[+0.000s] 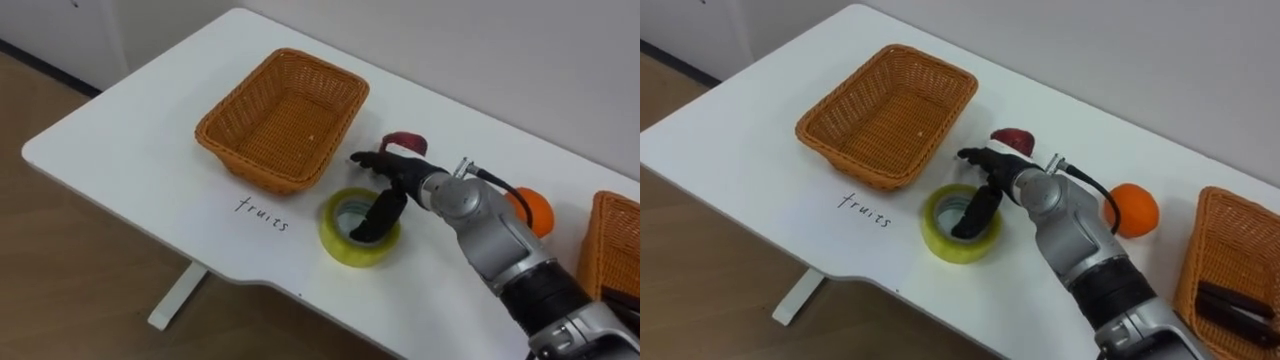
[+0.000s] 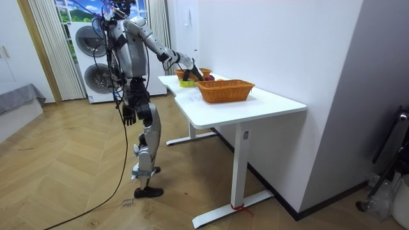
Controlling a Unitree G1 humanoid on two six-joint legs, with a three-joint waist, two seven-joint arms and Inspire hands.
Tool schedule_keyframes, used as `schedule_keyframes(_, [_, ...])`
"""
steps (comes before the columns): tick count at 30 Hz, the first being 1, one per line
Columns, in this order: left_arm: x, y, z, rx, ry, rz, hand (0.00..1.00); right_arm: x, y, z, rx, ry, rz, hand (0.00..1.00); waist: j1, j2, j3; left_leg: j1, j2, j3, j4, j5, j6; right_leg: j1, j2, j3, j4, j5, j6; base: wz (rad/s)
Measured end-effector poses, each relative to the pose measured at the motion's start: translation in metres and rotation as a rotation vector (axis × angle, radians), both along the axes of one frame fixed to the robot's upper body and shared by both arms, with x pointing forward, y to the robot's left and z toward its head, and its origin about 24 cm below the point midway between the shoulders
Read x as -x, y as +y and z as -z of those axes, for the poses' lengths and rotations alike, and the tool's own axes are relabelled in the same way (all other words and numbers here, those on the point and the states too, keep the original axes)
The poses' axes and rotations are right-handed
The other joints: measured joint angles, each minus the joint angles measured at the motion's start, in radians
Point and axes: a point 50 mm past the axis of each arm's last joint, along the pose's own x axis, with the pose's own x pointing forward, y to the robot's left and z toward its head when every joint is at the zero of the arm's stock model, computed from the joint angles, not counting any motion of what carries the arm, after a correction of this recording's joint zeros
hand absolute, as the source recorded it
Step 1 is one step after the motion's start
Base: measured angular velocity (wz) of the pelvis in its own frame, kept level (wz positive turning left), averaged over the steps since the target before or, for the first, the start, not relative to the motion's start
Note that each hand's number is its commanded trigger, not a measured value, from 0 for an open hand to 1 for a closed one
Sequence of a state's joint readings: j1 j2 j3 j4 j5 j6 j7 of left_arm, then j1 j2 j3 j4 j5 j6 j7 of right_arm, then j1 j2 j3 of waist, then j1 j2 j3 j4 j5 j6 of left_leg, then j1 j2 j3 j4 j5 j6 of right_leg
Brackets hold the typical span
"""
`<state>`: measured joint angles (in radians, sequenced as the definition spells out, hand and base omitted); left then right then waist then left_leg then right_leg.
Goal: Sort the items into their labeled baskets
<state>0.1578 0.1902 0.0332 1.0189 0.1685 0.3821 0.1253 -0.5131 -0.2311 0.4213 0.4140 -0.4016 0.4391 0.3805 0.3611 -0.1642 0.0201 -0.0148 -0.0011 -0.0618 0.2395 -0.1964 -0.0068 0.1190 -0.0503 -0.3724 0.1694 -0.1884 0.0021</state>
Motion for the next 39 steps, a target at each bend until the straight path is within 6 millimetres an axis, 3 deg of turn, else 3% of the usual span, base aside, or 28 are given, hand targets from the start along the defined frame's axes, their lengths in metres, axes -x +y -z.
schedule_keyframes(11, [-0.005, 0.000, -0.001, -0.014, -0.008, 0.009, 0.00, -0.004, -0.001, -0.005, 0.115, -0.085, 0.002, 1.00, 0.005, 0.004, -0.0015, 0.000, 0.000, 0.001, -0.003, 0.000, 0.000, -0.003, 0.000, 0.000, 0.000, 0.000, 0.000, 0.00])
schedule_keyframes(39, [-0.010, 0.001, -0.002, -0.035, -0.046, 0.019, 0.00, -0.003, 0.002, -0.003, 0.115, -0.065, -0.018, 1.00, 0.001, -0.001, -0.0035, 0.005, 0.001, 0.004, -0.003, 0.000, 0.000, -0.001, -0.001, 0.000, 0.001, 0.000, 0.000, 0.00])
